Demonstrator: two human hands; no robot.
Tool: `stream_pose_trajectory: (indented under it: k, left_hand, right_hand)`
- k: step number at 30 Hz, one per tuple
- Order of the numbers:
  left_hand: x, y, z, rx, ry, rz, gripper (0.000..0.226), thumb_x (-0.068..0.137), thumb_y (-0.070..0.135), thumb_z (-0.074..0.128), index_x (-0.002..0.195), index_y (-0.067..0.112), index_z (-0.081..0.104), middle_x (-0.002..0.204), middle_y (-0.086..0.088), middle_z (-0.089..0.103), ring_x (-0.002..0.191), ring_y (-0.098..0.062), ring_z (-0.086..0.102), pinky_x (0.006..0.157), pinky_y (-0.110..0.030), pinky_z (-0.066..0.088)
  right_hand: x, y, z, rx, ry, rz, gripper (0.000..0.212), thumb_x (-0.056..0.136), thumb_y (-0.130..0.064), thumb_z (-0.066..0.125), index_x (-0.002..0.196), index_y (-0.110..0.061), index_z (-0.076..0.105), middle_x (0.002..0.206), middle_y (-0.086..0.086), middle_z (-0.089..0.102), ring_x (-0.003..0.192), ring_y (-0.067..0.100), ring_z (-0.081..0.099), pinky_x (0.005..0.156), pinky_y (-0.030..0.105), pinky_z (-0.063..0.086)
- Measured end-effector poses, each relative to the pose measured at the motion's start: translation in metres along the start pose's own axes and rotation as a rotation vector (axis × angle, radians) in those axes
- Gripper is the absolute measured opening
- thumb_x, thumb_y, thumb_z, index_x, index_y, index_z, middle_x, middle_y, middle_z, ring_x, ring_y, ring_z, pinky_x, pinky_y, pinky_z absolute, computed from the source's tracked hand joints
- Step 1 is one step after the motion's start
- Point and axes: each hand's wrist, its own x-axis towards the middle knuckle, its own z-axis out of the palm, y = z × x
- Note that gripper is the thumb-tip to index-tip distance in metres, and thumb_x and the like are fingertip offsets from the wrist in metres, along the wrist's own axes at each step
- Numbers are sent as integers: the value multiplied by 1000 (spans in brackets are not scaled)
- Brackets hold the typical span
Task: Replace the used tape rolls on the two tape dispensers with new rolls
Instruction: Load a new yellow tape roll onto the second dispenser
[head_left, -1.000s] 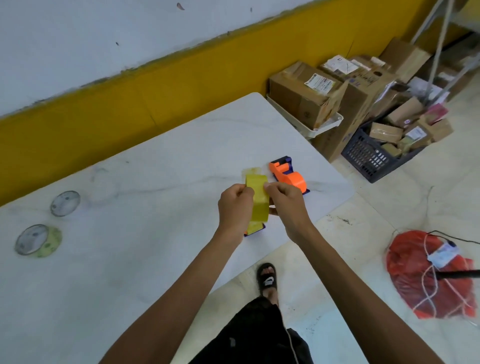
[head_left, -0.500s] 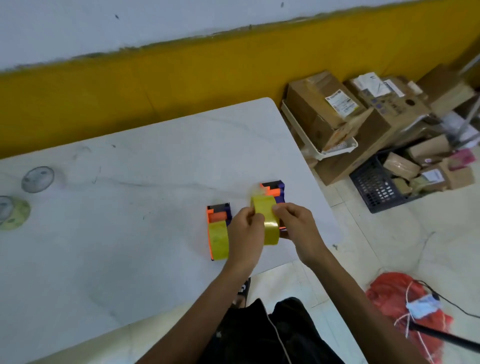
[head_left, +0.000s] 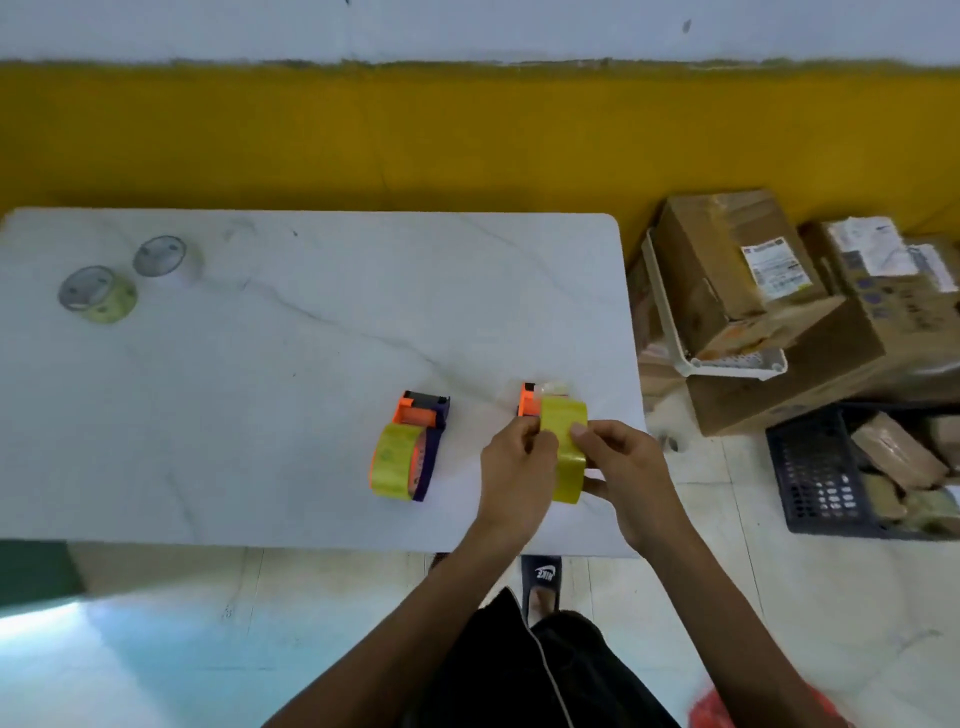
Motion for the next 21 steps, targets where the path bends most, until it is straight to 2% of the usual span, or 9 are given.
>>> stream_pose_trajectory:
  k: [4, 6, 8, 11, 12, 14, 16, 18, 21]
  left_hand:
    - [-6, 3, 30, -10, 29, -16, 22, 92, 17, 46, 90, 6, 64, 76, -4, 59, 68, -15, 50, 60, -27, 40]
    - [-7, 3, 38, -4, 49, 13, 21, 95, 22, 46, 93, 11, 64, 76, 4, 60, 68, -10, 51, 60, -21, 40]
    - [-5, 1, 38, 32, 157, 84, 18, 97, 23, 46, 97, 20, 64, 79, 9, 61, 71, -4, 54, 59, -13, 41]
    - [10, -23, 29, 153, 299, 107, 26, 96, 17, 48, 118, 14, 61, 109, 2, 66, 101, -12, 60, 81, -15, 41]
    - [16, -32, 26, 229, 289, 70, 32, 96, 17, 48, 125, 9, 58, 119, -3, 64, 111, -17, 58, 86, -19, 39]
    - [24, -49, 24, 357, 207, -33, 39, 95, 20, 49, 131, 4, 52, 126, -9, 61, 116, -22, 56, 87, -22, 37]
    - [27, -57, 25, 390, 112, -112, 35, 95, 21, 49, 124, 4, 56, 110, -9, 64, 97, -21, 60, 76, -23, 39]
    - [28, -60, 28, 371, 77, -161, 16, 92, 17, 47, 96, 7, 59, 80, -2, 57, 66, -13, 50, 58, -27, 36]
    - [33, -60, 28, 306, 109, -182, 16, 86, 12, 46, 76, 2, 54, 66, -5, 46, 57, -16, 36, 52, -29, 29]
  right_hand:
    - [10, -4, -30, 4, -54, 26, 19, 92, -15, 62, 96, 3, 66, 87, 14, 70, 79, 25, 68, 74, 44, 61]
    - [13, -2, -42, 4, -75, 16, 14, 93, -14, 61, 93, -1, 68, 83, 10, 71, 79, 24, 69, 73, 43, 61]
    - [16, 0, -52, 2, -82, 10, 14, 94, -14, 59, 94, -2, 68, 84, 9, 72, 79, 22, 69, 71, 39, 60]
    - [20, 3, -63, -1, -69, 20, 14, 95, -14, 57, 93, -3, 67, 83, 6, 73, 79, 20, 68, 73, 39, 59]
    - [22, 5, -66, -11, -67, 23, 14, 95, -13, 57, 93, -3, 67, 83, 7, 72, 80, 21, 68, 75, 41, 59]
    - [27, 10, -70, -30, -66, 29, 16, 95, -13, 57, 93, 0, 66, 86, 13, 71, 83, 25, 66, 80, 46, 59]
    - [31, 16, -71, -44, -70, 38, 14, 95, -13, 58, 91, -3, 67, 87, 15, 70, 84, 27, 66, 84, 50, 57]
    - [34, 22, -68, -58, -71, 48, 13, 95, -12, 59, 89, -4, 66, 86, 16, 68, 83, 27, 64, 86, 53, 56]
    - [40, 30, -61, -68, -77, 56, 14, 94, -14, 60, 94, -1, 65, 89, 21, 63, 84, 28, 61, 88, 58, 54]
